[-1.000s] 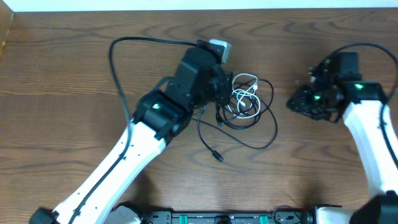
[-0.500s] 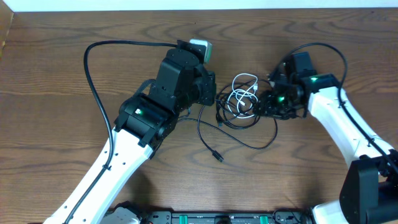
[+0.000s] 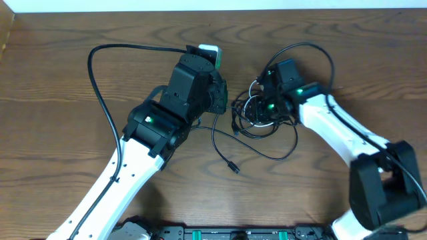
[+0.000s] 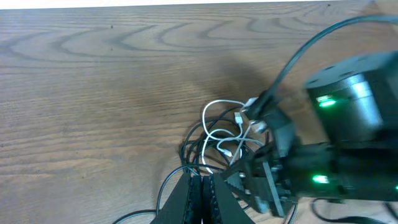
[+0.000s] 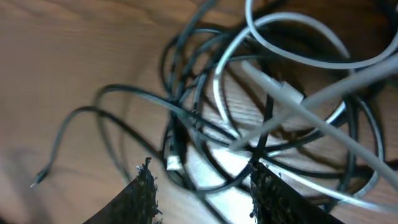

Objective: Untangle cables

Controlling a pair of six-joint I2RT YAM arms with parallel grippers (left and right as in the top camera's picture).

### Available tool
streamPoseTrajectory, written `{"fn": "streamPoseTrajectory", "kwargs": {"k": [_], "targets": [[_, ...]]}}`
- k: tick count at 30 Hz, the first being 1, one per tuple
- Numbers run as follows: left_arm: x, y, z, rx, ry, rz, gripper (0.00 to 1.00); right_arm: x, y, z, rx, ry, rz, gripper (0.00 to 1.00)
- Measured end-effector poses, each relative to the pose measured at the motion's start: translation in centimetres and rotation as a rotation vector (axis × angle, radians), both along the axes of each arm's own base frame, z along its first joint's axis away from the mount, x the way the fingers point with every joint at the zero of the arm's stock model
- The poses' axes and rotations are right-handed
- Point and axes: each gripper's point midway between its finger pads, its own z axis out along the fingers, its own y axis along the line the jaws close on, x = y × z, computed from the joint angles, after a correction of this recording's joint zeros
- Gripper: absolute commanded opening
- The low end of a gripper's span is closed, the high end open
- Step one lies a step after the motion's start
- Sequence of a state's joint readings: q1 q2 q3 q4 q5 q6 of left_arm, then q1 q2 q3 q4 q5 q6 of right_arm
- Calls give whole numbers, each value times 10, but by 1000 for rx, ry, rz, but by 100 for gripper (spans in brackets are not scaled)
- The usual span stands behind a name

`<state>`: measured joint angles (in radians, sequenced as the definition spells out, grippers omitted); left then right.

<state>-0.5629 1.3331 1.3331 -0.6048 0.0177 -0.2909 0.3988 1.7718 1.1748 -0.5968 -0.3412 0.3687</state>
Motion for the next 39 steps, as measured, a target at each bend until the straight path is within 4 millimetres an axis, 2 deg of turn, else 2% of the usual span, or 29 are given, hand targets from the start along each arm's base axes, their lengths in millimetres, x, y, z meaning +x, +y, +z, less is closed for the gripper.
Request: {"fn": "streamPoseTrajectory", "kwargs": {"k": [5,7,9,15,18,19,22,26,27,31,32,36,39], "targets": [[0,0,0,2,1,1,8,10,4,-29,-26,14,-25,22],[-1,1,-1,5,5,1,8,13,4,-34,-30,14,-32,15],[-3,2,-4,12,17,1,8,15,4,-35,-32,7,-39,1],[-5,4,-7,22,32,1,8,16,-2,-34,-33,14,-53,1],[-6,4,-8,23,35,1,9,15,-9,-24,-20,16,-67,1],[-6,4,-8,23,35,1,10,16,-10,-17,0,9,-64,1],[-5,4,-8,26,33,-1,23,18,-7,20,112,-48,-23,1],[-6,4,-8,28,33,-2,33,19,-3,86,309,-168,46,1],[-6,4,-8,27,33,-1,40,20,-5,101,351,-200,59,1],[-5,4,-9,28,35,-1,57,17,-15,167,515,-351,120,1],[-5,4,-9,27,37,0,67,13,-16,182,541,-388,139,1],[-3,2,-16,30,59,3,69,3,-15,207,568,-455,179,1],[0,-4,-32,27,108,9,70,0,-15,214,571,-477,189,1]]}}
